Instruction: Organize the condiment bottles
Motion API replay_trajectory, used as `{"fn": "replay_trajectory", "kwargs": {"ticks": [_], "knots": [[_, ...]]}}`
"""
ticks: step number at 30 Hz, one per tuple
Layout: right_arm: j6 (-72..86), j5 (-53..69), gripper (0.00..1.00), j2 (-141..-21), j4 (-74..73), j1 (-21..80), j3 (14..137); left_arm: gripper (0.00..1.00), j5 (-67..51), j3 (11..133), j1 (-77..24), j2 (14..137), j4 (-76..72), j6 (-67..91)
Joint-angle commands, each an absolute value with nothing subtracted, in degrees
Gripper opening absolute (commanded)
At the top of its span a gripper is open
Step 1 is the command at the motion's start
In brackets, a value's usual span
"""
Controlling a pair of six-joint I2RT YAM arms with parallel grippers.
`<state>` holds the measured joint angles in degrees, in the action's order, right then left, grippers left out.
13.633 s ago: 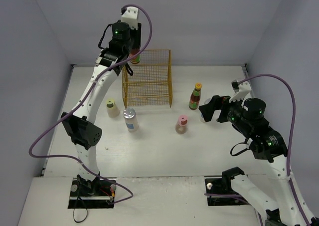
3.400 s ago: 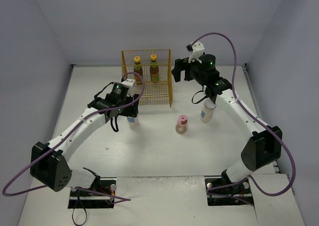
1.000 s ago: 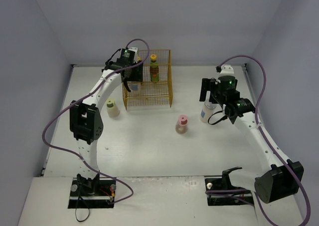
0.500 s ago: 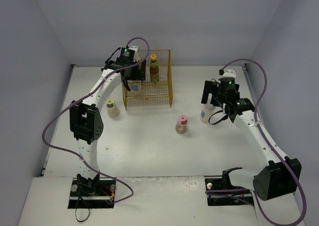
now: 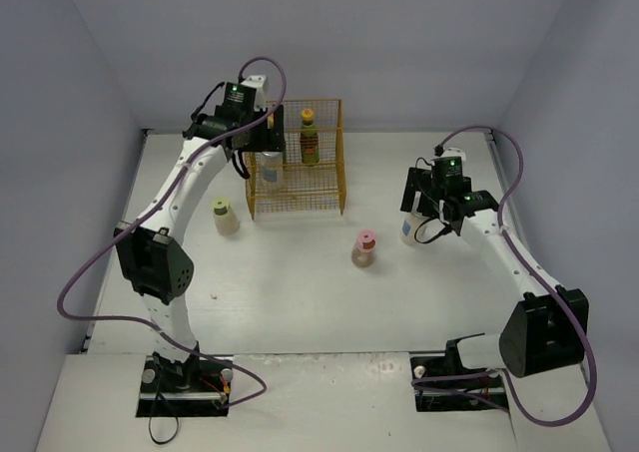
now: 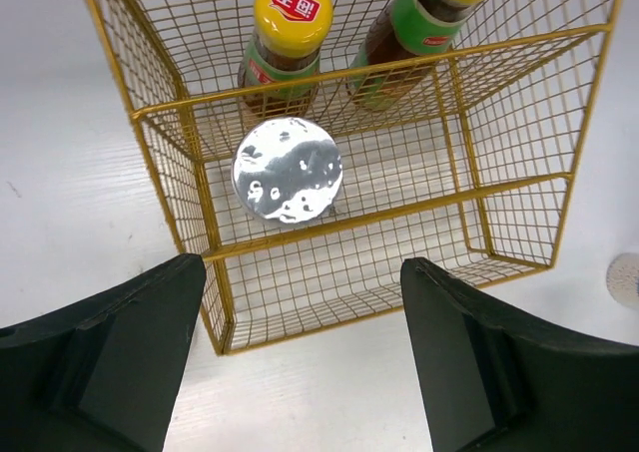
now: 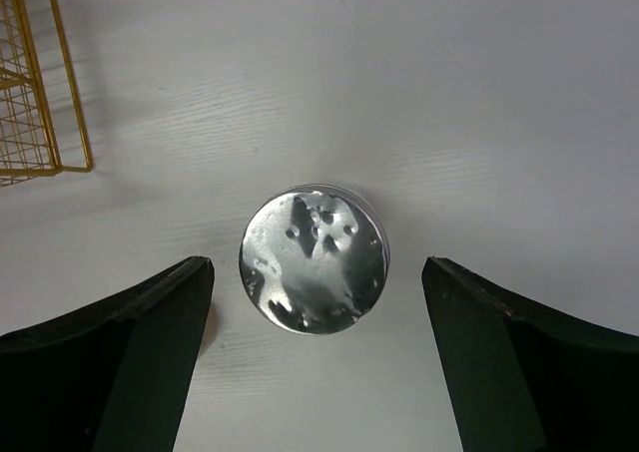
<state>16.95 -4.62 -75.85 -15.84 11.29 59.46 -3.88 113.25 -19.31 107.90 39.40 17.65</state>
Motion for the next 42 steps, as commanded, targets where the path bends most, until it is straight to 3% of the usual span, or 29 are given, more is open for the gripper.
{"fn": "replay_trajectory", "kwargs": {"ticks": [1, 6, 9, 12, 13, 17, 28, 35, 42], "knots": [[19.24, -3.08, 0.87, -77.25, -13.71, 10.99, 59.77, 0.8, -2.73, 114.35, -18.81, 100.82, 40.6, 19.24], [20.3, -2.55, 0.77, -79.89, -13.71, 10.9, 59.59, 0.8, -4.04, 108.47, -18.81, 96.86, 42.19, 19.69], [20.39, -2.64, 0.65, -79.89, -12.57, 10.81, 58.71, 0.8, -4.39, 105.83, -18.81, 94.31, 43.15, 20.13], [20.22, -3.95, 0.4, -79.28, -12.83, 10.9, 59.06, 0.8, -4.22, 103.81, -18.81, 92.21, 44.21, 20.13], [19.69, -4.13, 0.27, -79.1, -12.83, 10.99, 59.41, 0.8, -4.22, 103.28, -18.81, 91.85, 44.64, 20.04], [17.06, -5.45, 0.02, -77.52, -14.14, 11.86, 65.36, 0.8, -4.48, 100.82, -18.81, 90.0, 45.88, 20.04], [11.78, -1.86, 0.0, -83.13, -16.79, 21.09, 93.5, 0.8, -0.53, 93.87, -18.9, 83.32, 48.78, 19.07], [13.44, 10.44, 0.0, -89.29, -6.96, 22.5, 98.87, 0.8, 2.63, 87.98, -18.9, 78.15, 49.31, 17.05], [14.15, 13.88, 0.0, -98.77, -2.03, 24.96, 105.81, 0.8, 4.39, 81.66, -18.9, 73.48, 49.39, 16.87]]}}
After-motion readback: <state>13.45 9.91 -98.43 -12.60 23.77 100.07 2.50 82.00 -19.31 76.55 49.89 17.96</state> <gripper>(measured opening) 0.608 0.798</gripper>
